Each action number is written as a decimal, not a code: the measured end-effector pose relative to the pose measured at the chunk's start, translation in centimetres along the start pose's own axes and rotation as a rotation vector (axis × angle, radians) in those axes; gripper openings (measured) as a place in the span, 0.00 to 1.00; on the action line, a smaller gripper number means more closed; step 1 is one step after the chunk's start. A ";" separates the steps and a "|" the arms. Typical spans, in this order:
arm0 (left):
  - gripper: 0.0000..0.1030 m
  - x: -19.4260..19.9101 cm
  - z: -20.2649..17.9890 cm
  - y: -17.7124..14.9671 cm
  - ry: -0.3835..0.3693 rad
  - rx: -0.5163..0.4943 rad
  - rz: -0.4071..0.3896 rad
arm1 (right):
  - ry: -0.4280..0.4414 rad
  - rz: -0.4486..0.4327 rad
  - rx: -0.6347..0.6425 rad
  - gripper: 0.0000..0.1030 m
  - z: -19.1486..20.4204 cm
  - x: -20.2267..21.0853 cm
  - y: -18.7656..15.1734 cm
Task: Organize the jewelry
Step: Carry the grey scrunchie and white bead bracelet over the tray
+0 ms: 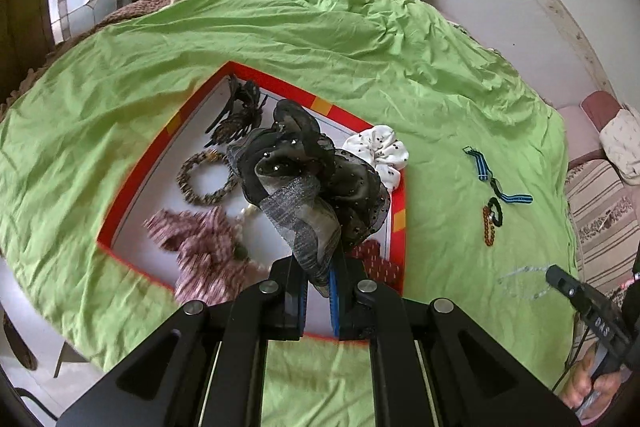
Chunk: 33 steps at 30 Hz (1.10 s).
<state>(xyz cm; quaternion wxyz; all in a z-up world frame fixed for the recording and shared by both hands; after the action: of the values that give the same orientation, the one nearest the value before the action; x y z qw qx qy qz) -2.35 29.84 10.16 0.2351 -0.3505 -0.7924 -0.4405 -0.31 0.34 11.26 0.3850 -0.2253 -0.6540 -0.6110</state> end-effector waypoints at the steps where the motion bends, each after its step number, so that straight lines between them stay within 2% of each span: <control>1: 0.08 -0.6 0.1 0.5 -0.006 0.004 0.002 | 0.007 0.004 0.006 0.06 0.5 -0.3 0.2; 7: 0.08 -4.0 1.4 3.7 -0.057 0.076 -0.016 | 0.062 0.053 0.060 0.06 5.7 -3.8 2.4; 11: 0.08 -6.7 3.8 5.9 -0.089 0.162 -0.039 | 0.097 0.079 0.098 0.06 9.1 -6.1 4.1; 16: 0.08 -8.8 7.0 7.3 -0.102 0.249 -0.061 | 0.180 0.096 0.118 0.06 13.4 -8.5 6.3; 18: 0.08 -9.4 7.7 7.5 -0.104 0.261 -0.054 | 0.233 0.104 0.107 0.06 14.9 -9.7 7.0; 20: 0.08 -9.7 7.8 7.6 -0.110 0.257 -0.047 | 0.250 0.116 0.104 0.07 16.0 -11.0 7.3; 22: 0.09 -9.9 7.7 7.6 -0.111 0.252 -0.046 | 0.238 0.133 0.111 0.07 16.6 -12.4 7.1; 25: 0.09 -10.3 7.4 7.5 -0.064 0.213 -0.036 | 0.212 0.168 0.101 0.07 16.9 -14.4 6.4; 33: 0.13 -10.3 7.3 7.1 -0.032 0.188 -0.051 | 0.125 0.193 0.121 0.07 15.6 -16.3 4.7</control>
<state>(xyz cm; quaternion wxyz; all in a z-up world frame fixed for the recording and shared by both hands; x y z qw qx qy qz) 9.22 35.21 3.29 0.2429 -0.3137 -0.8425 -0.3644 9.53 19.06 2.20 0.4947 -0.2251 -0.6397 -0.5435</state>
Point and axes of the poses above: each gripper's, at about its wrist camera, not at the fingertips, and x roughly against the way its jaws point, z to its left, y to its top, the point moved 3 cm from there along -x, roughly the way its jaws point, and after that the axes turned 13 degrees about -y, right-handed, at the moved point
